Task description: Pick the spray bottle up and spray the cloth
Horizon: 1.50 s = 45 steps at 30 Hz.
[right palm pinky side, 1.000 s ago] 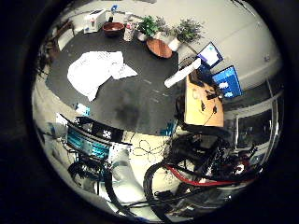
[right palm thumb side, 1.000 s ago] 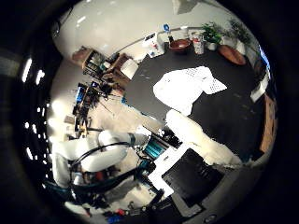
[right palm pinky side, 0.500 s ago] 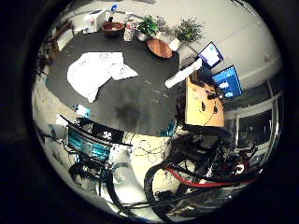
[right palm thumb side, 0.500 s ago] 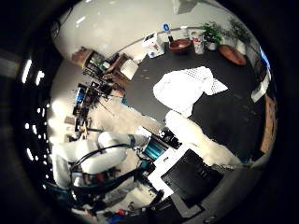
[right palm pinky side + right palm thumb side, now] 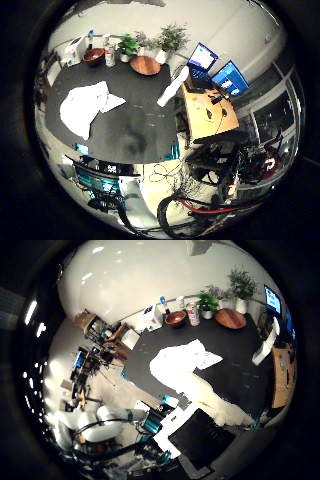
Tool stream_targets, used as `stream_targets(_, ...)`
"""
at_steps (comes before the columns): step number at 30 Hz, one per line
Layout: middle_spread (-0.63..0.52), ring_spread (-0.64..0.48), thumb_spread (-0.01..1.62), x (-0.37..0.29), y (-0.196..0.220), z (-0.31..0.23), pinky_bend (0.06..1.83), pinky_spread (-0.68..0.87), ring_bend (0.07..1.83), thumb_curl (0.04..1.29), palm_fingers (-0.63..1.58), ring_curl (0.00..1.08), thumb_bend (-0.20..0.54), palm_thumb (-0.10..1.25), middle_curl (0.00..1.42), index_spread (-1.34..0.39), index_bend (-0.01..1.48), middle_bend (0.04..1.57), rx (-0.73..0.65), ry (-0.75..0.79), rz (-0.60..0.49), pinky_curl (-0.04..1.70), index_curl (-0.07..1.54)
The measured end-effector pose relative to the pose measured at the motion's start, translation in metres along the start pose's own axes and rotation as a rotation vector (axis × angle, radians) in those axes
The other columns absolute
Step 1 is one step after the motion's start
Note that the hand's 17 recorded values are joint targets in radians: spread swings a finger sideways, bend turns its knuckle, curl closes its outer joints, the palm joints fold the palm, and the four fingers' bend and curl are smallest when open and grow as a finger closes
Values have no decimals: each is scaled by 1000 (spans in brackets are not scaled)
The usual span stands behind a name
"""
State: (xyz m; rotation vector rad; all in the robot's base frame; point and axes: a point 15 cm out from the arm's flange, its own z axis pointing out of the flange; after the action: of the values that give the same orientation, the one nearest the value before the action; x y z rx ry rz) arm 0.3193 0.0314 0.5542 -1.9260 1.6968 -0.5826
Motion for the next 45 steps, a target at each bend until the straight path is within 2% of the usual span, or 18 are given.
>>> stream_targets(4,121,280,1005,21,-8,-6,709,617,278,447,241,225,-27,629,259,-352,186,179,71,27,52,196,335)
stream_targets(13,140,291,999,39,-12,9,724,623,269,443,244,227,-28,611,262,-336,187,181,315,-64,212,195,335)
stream_targets(24,199,327,1005,81,4,51,725,632,246,444,209,231,-27,602,263,-331,183,180,446,-91,423,192,335)
stream_targets(28,203,328,1005,94,2,50,723,628,250,448,203,235,-27,594,264,-313,180,181,510,-95,493,195,331)
stream_targets(33,215,329,1019,102,13,69,723,624,262,450,190,242,-27,595,267,-269,177,183,517,-118,573,199,326)
stream_targets(37,218,338,1030,96,22,89,723,622,266,449,179,243,-26,588,269,-241,181,181,508,-128,575,201,327)
stream_targets(45,218,331,1041,83,12,102,694,614,270,447,196,245,-25,577,262,-208,192,177,622,-116,547,199,344)
